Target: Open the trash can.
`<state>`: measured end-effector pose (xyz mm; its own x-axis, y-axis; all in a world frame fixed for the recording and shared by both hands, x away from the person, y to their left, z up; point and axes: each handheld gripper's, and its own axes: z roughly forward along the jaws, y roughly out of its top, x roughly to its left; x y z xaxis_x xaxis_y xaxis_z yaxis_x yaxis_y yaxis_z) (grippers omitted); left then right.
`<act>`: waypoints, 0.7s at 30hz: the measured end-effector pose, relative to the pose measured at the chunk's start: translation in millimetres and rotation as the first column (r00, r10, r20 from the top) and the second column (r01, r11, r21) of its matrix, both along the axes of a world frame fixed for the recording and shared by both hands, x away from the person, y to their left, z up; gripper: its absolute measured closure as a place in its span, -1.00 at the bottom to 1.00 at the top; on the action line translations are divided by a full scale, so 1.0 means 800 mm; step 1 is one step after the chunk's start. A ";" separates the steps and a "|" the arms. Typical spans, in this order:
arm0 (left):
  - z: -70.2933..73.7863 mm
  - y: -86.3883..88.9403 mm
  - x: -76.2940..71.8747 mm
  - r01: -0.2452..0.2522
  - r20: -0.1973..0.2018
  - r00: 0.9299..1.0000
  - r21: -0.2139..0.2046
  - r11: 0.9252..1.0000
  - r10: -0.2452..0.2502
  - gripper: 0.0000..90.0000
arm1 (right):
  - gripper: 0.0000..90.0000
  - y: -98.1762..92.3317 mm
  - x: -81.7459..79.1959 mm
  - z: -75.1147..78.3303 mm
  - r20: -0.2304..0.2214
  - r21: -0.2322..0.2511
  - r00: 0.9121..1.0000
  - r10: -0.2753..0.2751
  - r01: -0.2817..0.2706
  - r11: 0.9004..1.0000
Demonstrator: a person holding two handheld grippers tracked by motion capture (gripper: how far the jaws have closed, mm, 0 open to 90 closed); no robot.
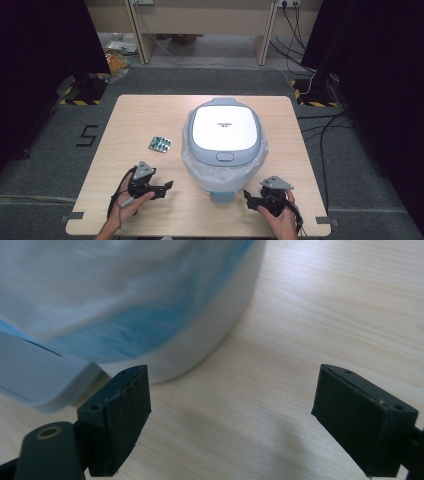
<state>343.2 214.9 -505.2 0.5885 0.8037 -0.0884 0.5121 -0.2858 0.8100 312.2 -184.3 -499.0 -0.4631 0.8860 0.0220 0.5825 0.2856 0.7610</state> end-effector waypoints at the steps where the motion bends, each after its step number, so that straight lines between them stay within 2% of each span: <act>1: 0.000 0.000 0.000 0.000 0.000 1.000 0.000 1.000 0.000 -0.67 | -0.65 0.000 0.000 0.000 0.000 0.000 1.000 0.000 0.000 1.000; 2: 0.001 -0.016 -0.004 0.031 0.009 0.999 -0.021 0.999 -0.031 -0.67 | -0.65 0.005 -0.003 0.003 0.010 0.002 1.000 0.013 -0.013 1.000; 3: 0.001 -0.016 -0.004 0.031 0.009 0.999 -0.021 0.999 -0.031 -0.67 | -0.65 0.005 -0.003 0.003 0.010 0.002 1.000 0.013 -0.013 1.000; 5: 0.000 -0.029 -0.010 0.072 0.011 0.997 -0.050 0.996 -0.072 -0.67 | -0.65 0.009 -0.007 0.004 0.023 0.008 0.999 0.025 -0.025 1.000; 7: -0.001 -0.042 -0.016 0.091 0.021 0.996 -0.057 0.994 -0.090 -0.67 | -0.65 0.015 -0.011 0.005 0.038 0.018 0.998 0.053 -0.054 0.998; 10: 0.003 -0.059 -0.019 0.114 0.032 0.993 -0.066 0.991 -0.112 -0.67 | -0.65 0.024 -0.016 0.006 0.038 0.033 0.997 0.060 -0.061 0.998; 13: 0.008 -0.073 -0.017 0.132 0.051 0.990 -0.060 0.989 -0.129 -0.67 | -0.65 0.031 -0.016 0.008 0.048 0.046 0.997 0.066 -0.068 0.997; 15: 0.009 -0.077 -0.016 0.131 0.056 0.990 -0.057 0.990 -0.128 -0.67 | -0.65 0.034 -0.013 0.008 0.058 0.052 0.997 0.053 -0.056 0.997; 16: 0.012 -0.083 -0.014 0.135 0.074 0.989 -0.052 0.989 -0.131 -0.67 | -0.65 0.035 -0.012 0.008 0.060 0.052 0.997 0.041 -0.044 0.998; 18: 0.013 -0.085 -0.012 0.132 0.086 0.988 -0.047 0.990 -0.127 -0.67 | -0.65 0.036 -0.010 0.009 0.073 0.051 0.997 0.024 -0.028 0.998; 21: 0.015 -0.085 -0.007 0.130 0.077 0.989 -0.037 0.991 -0.127 -0.76 | -0.67 0.035 -0.008 0.009 0.069 0.051 0.997 0.024 -0.027 0.998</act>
